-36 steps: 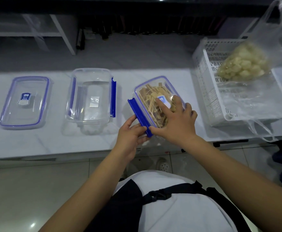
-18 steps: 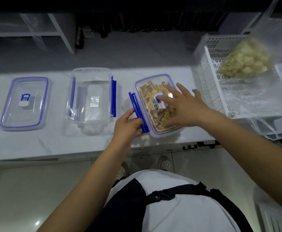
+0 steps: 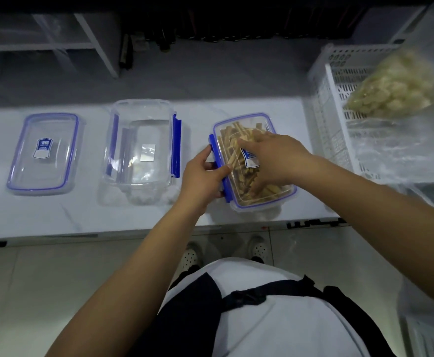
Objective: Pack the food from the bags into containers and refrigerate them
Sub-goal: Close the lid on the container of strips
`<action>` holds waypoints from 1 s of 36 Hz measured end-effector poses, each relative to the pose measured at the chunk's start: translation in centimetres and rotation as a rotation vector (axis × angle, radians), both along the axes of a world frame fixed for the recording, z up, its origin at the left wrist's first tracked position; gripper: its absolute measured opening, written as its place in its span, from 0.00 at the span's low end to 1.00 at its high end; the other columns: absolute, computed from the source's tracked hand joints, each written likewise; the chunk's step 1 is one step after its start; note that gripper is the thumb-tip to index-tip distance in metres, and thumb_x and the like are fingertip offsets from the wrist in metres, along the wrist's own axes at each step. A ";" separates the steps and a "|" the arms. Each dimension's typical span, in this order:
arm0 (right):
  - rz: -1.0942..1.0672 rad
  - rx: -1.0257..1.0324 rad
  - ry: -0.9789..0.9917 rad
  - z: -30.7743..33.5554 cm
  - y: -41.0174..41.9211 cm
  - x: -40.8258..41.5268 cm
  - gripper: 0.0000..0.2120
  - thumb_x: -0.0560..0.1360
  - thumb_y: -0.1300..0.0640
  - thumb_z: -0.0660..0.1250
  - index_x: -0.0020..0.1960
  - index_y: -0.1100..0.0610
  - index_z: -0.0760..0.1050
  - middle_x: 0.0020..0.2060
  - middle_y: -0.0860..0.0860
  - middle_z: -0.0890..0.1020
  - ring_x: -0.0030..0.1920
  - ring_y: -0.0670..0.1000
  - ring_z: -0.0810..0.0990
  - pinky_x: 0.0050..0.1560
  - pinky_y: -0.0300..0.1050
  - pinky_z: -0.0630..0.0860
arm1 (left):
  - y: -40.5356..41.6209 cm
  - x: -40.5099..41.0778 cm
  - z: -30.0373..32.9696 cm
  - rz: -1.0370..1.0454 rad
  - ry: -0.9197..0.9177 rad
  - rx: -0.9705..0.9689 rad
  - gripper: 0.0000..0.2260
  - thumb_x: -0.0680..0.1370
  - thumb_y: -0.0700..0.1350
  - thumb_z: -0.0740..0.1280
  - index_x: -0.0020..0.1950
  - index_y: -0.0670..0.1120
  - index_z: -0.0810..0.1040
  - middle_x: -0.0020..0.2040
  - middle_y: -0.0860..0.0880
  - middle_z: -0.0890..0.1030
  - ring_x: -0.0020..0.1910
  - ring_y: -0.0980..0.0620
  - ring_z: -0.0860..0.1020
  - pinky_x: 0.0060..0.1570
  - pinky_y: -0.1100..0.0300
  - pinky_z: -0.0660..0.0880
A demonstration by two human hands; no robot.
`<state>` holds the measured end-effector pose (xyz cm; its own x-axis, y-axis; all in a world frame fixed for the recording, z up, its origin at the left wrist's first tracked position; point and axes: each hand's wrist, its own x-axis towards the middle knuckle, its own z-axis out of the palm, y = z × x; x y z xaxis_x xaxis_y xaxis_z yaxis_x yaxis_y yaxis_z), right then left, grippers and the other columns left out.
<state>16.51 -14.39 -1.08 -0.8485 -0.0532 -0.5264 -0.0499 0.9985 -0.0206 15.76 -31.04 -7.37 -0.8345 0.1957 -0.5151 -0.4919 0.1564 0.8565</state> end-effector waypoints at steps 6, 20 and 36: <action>0.005 -0.014 0.035 -0.1 0.1 0.2 0.57 0.59 0.34 0.79 0.80 0.43 0.54 0.80 0.50 0.59 0.77 0.57 0.62 0.67 0.54 0.71 | 0.4 -0.4 0.1 -0.066 0.043 -0.118 0.24 0.79 0.44 0.72 0.73 0.56 0.71 0.49 0.50 0.84 0.45 0.52 0.85 0.30 0.60 0.81; -0.237 -0.472 0.318 -2.1 2.9 4.2 0.34 0.72 0.41 0.72 0.76 0.42 0.65 0.78 0.51 0.62 0.77 0.57 0.58 0.71 0.60 0.60 | 1.2 -2.3 2.1 -0.403 0.338 -0.575 0.32 0.78 0.53 0.71 0.78 0.54 0.61 0.74 0.47 0.70 0.63 0.46 0.77 0.53 0.51 0.80; -1.161 -1.050 -0.161 -4.2 8.0 2.9 0.25 0.72 0.57 0.77 0.65 0.53 0.73 0.45 0.54 0.85 0.44 0.56 0.84 0.43 0.55 0.84 | 5.4 0.8 1.8 -0.983 0.618 -0.980 0.40 0.77 0.69 0.62 0.82 0.61 0.46 0.84 0.45 0.40 0.80 0.38 0.35 0.78 0.42 0.41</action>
